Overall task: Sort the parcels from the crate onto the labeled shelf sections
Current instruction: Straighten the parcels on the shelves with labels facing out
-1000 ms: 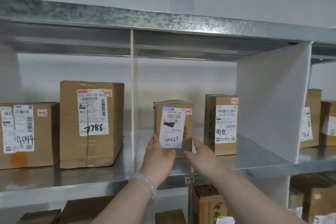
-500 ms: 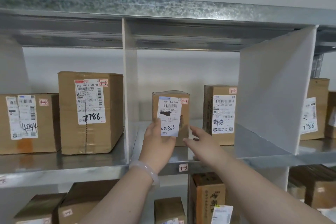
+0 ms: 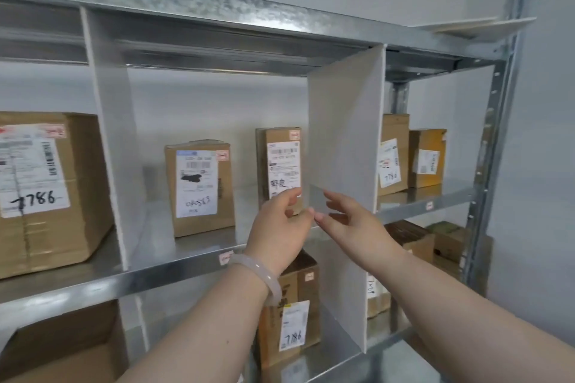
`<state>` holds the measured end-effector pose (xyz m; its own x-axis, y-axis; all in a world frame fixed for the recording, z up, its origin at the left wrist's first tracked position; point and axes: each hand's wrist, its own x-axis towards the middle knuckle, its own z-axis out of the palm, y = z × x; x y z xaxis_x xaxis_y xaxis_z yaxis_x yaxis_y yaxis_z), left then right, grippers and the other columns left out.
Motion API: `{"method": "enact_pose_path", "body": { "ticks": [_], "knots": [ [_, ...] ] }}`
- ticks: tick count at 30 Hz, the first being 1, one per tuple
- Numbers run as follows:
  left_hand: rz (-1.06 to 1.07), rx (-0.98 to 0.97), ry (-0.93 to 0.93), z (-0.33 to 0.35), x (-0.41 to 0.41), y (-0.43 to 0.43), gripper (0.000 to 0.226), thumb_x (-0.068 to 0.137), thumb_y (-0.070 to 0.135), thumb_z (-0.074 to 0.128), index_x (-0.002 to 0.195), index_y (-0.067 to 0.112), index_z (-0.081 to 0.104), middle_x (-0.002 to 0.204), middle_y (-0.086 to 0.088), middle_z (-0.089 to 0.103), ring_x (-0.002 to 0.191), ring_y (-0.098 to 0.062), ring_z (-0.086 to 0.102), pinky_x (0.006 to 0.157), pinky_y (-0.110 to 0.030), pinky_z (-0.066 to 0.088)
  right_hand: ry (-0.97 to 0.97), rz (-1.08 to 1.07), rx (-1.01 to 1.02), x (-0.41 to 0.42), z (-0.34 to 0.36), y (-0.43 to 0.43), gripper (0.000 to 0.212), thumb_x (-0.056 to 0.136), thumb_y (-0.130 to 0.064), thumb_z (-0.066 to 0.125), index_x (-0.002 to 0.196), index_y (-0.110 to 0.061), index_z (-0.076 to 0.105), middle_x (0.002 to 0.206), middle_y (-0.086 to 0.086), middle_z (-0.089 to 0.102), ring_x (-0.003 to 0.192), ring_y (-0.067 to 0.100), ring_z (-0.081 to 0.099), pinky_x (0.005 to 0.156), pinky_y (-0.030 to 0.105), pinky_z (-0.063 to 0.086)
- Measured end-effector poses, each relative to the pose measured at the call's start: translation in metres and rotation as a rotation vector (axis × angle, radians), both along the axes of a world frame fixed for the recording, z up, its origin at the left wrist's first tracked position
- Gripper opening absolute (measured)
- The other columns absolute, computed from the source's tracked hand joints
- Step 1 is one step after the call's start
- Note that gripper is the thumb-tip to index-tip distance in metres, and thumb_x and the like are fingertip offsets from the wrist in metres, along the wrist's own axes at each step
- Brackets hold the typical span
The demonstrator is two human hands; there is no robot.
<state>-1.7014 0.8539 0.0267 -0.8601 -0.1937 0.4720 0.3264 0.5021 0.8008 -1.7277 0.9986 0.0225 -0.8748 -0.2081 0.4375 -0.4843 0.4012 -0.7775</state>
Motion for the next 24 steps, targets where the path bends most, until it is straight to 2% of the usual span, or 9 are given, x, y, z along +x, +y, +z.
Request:
{"method": "enact_pose_path", "body": {
  "ticks": [4, 8, 12, 13, 15, 17, 19, 21, 24],
  "knots": [
    [-0.048, 0.000, -0.030, 0.001, -0.012, 0.049, 0.044, 0.096, 0.031, 0.057, 0.140, 0.031, 0.047, 0.130, 0.013, 0.050, 0.116, -0.006, 0.049, 0.097, -0.025, 0.039, -0.005, -0.031, 0.003, -0.007, -0.001, 0.053, 0.062, 0.089, -0.048, 0.061, 0.145, -0.035, 0.038, 0.145, -0.006, 0.047, 0.127, 0.011, 0.049, 0.100, 0.027, 0.041],
    [-0.068, -0.029, -0.020, -0.001, -0.041, 0.107, 0.043, 0.095, 0.034, 0.059, 0.137, 0.036, 0.048, 0.131, 0.014, 0.052, 0.116, -0.005, 0.051, 0.097, -0.026, 0.042, -0.021, -0.068, 0.051, -0.033, -0.002, 0.111, 0.063, 0.089, -0.055, 0.057, 0.145, -0.037, 0.035, 0.145, -0.007, 0.047, 0.130, 0.012, 0.047, 0.100, 0.029, 0.042],
    [-0.088, 0.017, -0.032, -0.001, -0.081, 0.177, 0.033, 0.095, 0.026, 0.059, 0.124, 0.040, 0.050, 0.117, 0.022, 0.055, 0.115, -0.004, 0.054, 0.080, -0.007, 0.043, -0.055, -0.069, 0.073, -0.071, -0.009, 0.172, 0.061, 0.091, -0.050, 0.057, 0.146, -0.039, 0.034, 0.147, -0.009, 0.045, 0.130, 0.011, 0.046, 0.098, 0.026, 0.039],
    [-0.088, 0.017, -0.028, -0.002, -0.094, 0.192, 0.037, 0.095, 0.027, 0.059, 0.129, 0.038, 0.051, 0.124, 0.020, 0.056, 0.119, -0.006, 0.054, 0.085, -0.009, 0.045, -0.061, -0.071, 0.074, -0.082, -0.011, 0.188, 0.061, 0.091, -0.050, 0.057, 0.146, -0.039, 0.033, 0.147, -0.009, 0.045, 0.130, 0.011, 0.047, 0.097, 0.027, 0.040],
    [-0.071, 0.003, -0.043, -0.001, -0.113, 0.218, 0.046, 0.095, 0.031, 0.058, 0.140, 0.035, 0.046, 0.140, 0.015, 0.051, 0.128, -0.009, 0.049, 0.105, -0.027, 0.044, -0.080, -0.070, 0.080, -0.100, -0.012, 0.219, 0.061, 0.091, -0.050, 0.057, 0.146, -0.039, 0.032, 0.147, -0.009, 0.044, 0.130, 0.011, 0.046, 0.100, 0.029, 0.041],
    [-0.047, -0.006, -0.065, 0.000, -0.130, 0.235, 0.048, 0.096, 0.033, 0.056, 0.142, 0.035, 0.044, 0.145, 0.013, 0.048, 0.131, -0.010, 0.047, 0.111, -0.034, 0.040, -0.073, -0.060, 0.088, -0.122, -0.008, 0.245, 0.061, 0.092, -0.048, 0.057, 0.147, -0.038, 0.032, 0.147, -0.009, 0.044, 0.130, 0.011, 0.046, 0.100, 0.030, 0.041],
    [-0.033, 0.014, -0.092, 0.000, -0.145, 0.244, 0.048, 0.097, 0.034, 0.055, 0.143, 0.037, 0.041, 0.146, 0.015, 0.046, 0.133, -0.011, 0.046, 0.105, -0.028, 0.043, -0.057, -0.083, 0.091, -0.146, -0.001, 0.261, 0.061, 0.093, -0.046, 0.057, 0.147, -0.037, 0.032, 0.148, -0.009, 0.044, 0.131, 0.012, 0.046, 0.101, 0.031, 0.041],
    [-0.009, 0.026, -0.111, -0.002, -0.157, 0.248, 0.048, 0.098, 0.033, 0.055, 0.144, 0.037, 0.040, 0.147, 0.014, 0.045, 0.133, -0.011, 0.046, 0.091, -0.016, 0.043, -0.057, -0.100, 0.073, -0.169, 0.003, 0.268, 0.061, 0.093, -0.045, 0.056, 0.148, -0.035, 0.031, 0.149, -0.007, 0.042, 0.133, 0.015, 0.045, 0.103, 0.034, 0.041],
    [0.040, 0.041, -0.114, -0.004, -0.177, 0.249, 0.051, 0.098, 0.030, 0.055, 0.145, 0.035, 0.038, 0.150, 0.013, 0.042, 0.136, -0.014, 0.042, 0.089, -0.014, 0.038, -0.084, -0.091, 0.091, -0.199, -0.002, 0.267, 0.062, 0.094, -0.045, 0.055, 0.149, -0.035, 0.029, 0.152, -0.006, 0.039, 0.136, 0.018, 0.042, 0.106, 0.038, 0.040]
  ]
}}
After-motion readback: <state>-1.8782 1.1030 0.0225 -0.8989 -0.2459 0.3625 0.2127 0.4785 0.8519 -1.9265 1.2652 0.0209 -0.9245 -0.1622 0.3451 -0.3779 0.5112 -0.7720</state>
